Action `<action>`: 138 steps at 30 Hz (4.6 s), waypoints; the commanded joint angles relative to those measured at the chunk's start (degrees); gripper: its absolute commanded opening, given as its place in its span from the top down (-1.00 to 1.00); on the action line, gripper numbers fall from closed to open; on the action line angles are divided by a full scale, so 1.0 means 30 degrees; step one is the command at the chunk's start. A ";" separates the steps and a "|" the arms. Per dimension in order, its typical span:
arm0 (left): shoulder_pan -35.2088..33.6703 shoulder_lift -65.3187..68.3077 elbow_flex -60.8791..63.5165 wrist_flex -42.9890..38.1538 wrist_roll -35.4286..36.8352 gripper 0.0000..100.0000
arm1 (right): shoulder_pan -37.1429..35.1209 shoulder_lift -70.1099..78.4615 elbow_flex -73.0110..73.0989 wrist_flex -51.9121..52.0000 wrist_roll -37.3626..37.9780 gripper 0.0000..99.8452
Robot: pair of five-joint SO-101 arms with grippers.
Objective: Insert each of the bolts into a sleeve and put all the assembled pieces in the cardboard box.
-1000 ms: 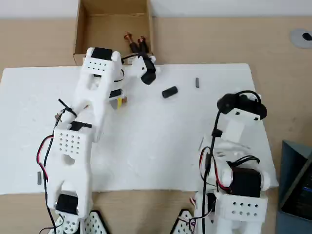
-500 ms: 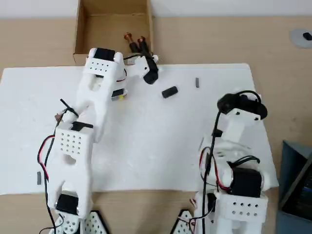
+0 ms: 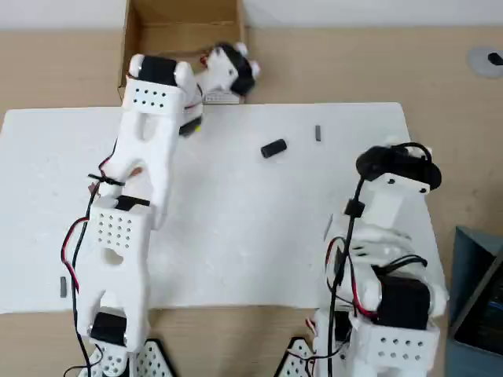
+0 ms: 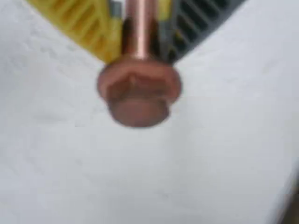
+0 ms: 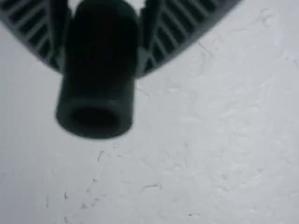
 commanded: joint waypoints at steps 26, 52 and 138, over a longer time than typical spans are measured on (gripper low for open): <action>0.2168 -1.1033 -0.7795 0.0264 1.2571 1.00 | -0.1304 -0.0190 -0.6110 0.2549 0.2432 0.98; 0.1963 -2.6007 0.9582 0.0205 1.5033 1.00 | -0.1773 -0.0190 -0.4674 0.0615 0.2403 0.98; 0.7150 -5.0447 4.2608 -1.2601 2.4733 1.00 | -1.7861 -1.1971 0.9568 -1.1927 0.8996 0.98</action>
